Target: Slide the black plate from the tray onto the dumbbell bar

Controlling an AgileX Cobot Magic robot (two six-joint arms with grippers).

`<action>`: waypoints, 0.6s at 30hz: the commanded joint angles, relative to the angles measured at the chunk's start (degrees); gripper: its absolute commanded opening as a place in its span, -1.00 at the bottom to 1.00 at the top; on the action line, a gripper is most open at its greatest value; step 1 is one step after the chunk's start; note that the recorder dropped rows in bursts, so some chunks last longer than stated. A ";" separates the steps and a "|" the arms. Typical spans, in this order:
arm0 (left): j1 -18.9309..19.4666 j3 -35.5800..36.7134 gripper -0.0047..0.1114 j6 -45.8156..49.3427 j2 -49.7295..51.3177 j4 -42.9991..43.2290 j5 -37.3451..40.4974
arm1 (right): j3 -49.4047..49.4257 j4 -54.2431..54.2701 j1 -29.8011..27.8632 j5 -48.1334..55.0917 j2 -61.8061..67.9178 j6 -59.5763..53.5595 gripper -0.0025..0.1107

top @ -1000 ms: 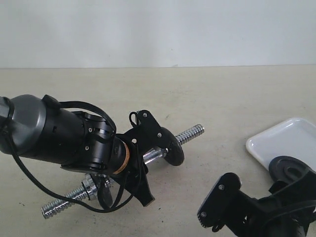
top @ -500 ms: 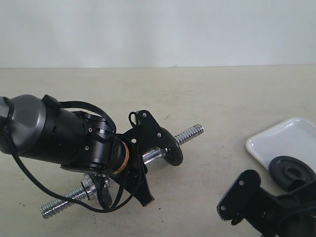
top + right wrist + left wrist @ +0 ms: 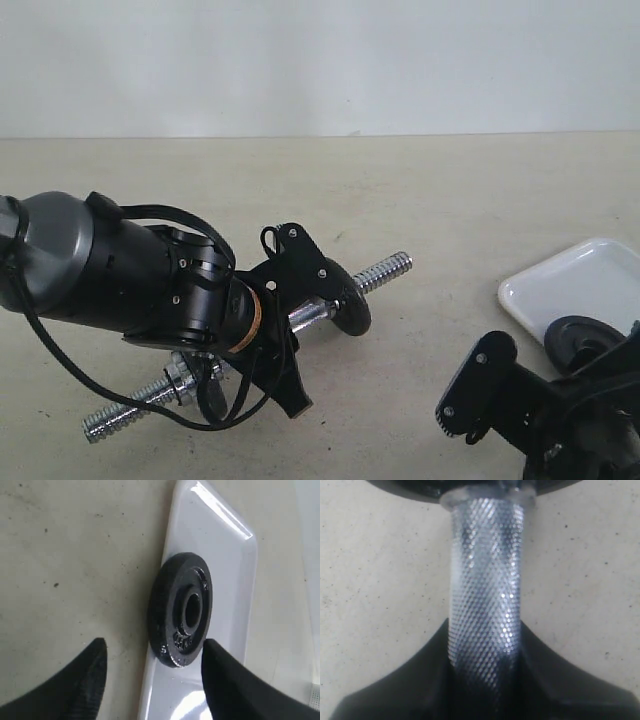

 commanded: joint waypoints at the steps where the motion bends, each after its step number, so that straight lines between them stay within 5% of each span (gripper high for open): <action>1: -0.28 -0.55 -0.85 -0.43 -1.23 1.05 0.13 | 0.27 -1.44 -3.82 -3.53 -0.02 -1.49 -0.05; 18: -0.28 -0.55 -0.85 -0.43 -1.23 1.08 0.00 | 0.08 -4.24 -7.13 -6.13 8.72 -2.30 -0.05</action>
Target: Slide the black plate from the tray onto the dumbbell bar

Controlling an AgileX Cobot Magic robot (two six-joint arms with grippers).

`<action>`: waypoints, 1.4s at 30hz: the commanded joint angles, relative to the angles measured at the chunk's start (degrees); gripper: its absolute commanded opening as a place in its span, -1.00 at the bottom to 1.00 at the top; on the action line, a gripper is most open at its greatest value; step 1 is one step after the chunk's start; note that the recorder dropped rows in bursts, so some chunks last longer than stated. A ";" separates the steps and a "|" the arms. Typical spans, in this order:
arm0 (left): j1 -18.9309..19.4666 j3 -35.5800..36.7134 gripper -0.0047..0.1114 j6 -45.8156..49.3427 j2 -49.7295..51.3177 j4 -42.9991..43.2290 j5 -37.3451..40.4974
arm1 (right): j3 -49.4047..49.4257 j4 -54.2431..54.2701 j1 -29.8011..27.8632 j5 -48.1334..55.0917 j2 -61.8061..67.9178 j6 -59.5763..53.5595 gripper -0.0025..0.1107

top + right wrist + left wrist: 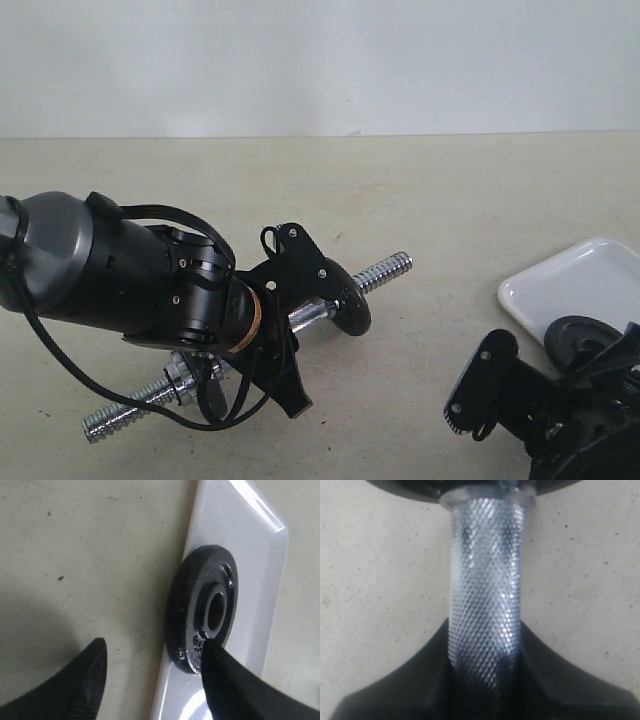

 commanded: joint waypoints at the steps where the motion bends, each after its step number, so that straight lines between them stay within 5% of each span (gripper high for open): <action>1: -0.28 -0.55 -0.85 -0.43 -1.23 1.08 0.00 | -0.18 -1.15 -0.30 -0.08 7.32 0.90 -0.05; 5: -0.28 -0.55 -0.85 -0.43 -1.23 1.08 0.10 | -1.02 -1.08 0.60 6.06 8.82 5.16 -0.05; 27: -0.28 -0.55 -0.85 -0.43 -1.23 1.06 0.11 | -1.02 -12.40 0.32 3.05 8.91 10.76 -0.05; 42: -0.28 -0.55 -0.85 -0.43 -1.23 1.06 0.11 | -1.02 -14.12 -6.03 1.44 8.91 11.75 -0.06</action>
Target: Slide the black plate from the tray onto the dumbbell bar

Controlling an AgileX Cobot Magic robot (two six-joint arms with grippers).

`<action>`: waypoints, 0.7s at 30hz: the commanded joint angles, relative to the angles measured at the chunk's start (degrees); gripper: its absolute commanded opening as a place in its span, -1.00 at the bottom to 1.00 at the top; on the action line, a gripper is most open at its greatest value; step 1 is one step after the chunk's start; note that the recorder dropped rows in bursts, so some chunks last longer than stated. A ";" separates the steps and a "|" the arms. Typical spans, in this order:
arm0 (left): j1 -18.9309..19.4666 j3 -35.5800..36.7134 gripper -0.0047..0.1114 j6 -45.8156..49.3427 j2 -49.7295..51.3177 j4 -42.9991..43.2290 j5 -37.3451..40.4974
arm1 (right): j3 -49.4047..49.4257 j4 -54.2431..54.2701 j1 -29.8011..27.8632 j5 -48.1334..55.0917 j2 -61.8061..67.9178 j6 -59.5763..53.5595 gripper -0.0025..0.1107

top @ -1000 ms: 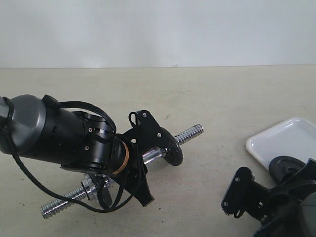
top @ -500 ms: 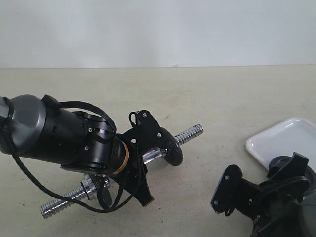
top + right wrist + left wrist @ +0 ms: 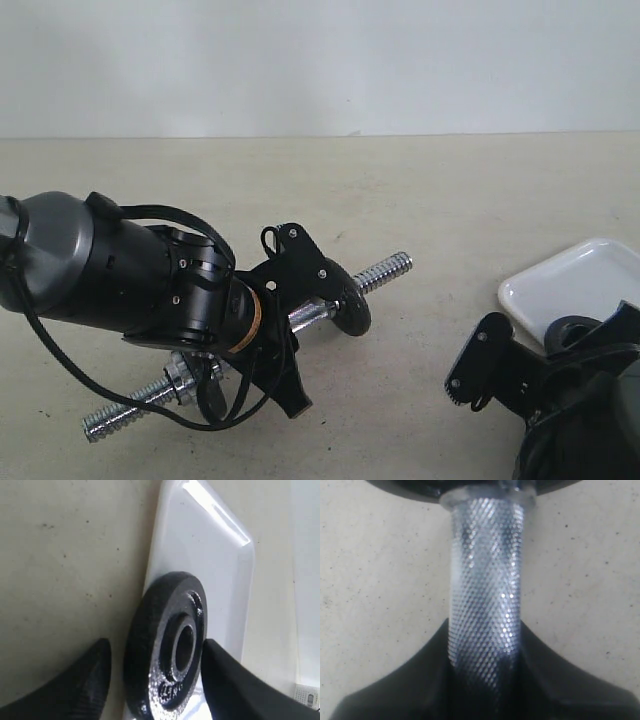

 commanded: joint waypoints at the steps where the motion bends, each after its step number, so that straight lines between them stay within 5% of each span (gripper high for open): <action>1: -0.28 -0.55 -0.85 -0.43 -1.23 0.81 0.11 | 0.20 -0.61 -0.46 -3.22 0.60 0.39 -0.06; 7: -0.28 -0.55 -0.85 -0.43 -1.23 0.81 0.11 | 0.20 -1.15 -0.46 -2.88 0.60 0.69 -0.07; 11: -0.28 -0.55 -0.85 -0.43 -1.23 0.81 0.11 | 0.20 -2.04 -0.46 -2.88 0.60 0.79 -0.29; 21: -0.28 -0.55 -0.85 -0.43 -1.23 0.81 0.11 | 0.20 -2.71 -0.46 -3.10 0.60 1.41 -0.29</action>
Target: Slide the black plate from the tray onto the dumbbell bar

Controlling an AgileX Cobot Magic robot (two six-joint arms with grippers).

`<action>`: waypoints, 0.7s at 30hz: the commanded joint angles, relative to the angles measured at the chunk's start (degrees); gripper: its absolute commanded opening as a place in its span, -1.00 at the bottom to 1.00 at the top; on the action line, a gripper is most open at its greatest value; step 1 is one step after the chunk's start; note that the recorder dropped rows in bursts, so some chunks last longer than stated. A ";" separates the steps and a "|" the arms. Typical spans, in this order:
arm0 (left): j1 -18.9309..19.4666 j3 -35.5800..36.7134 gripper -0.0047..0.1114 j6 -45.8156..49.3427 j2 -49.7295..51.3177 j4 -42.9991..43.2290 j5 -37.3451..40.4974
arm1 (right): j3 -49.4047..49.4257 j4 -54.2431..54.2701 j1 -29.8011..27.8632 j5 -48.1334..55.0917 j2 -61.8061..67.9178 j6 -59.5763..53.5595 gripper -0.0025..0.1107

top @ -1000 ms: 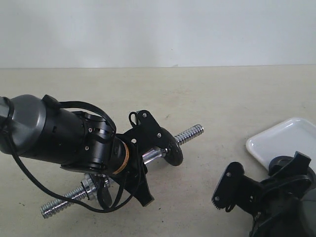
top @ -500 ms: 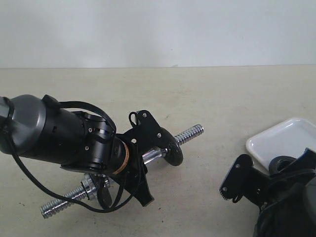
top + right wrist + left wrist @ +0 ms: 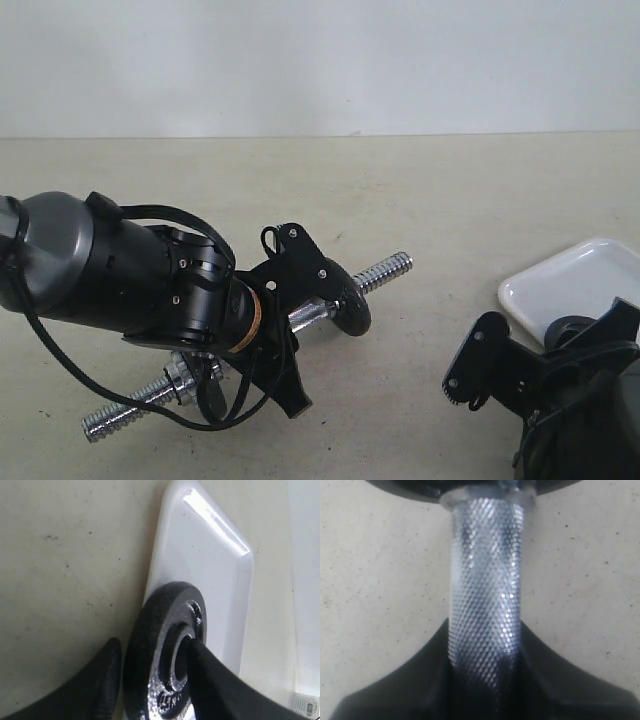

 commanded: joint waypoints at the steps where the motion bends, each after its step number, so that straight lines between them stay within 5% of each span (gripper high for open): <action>1: -0.28 -0.55 -0.85 -0.43 -1.23 0.81 0.11 | 0.20 -0.16 -0.21 -3.21 0.60 0.90 -0.29; 21: -0.28 -0.55 -0.85 -0.43 -1.27 0.64 0.11 | 0.20 0.42 -0.21 -3.46 0.60 1.46 -0.29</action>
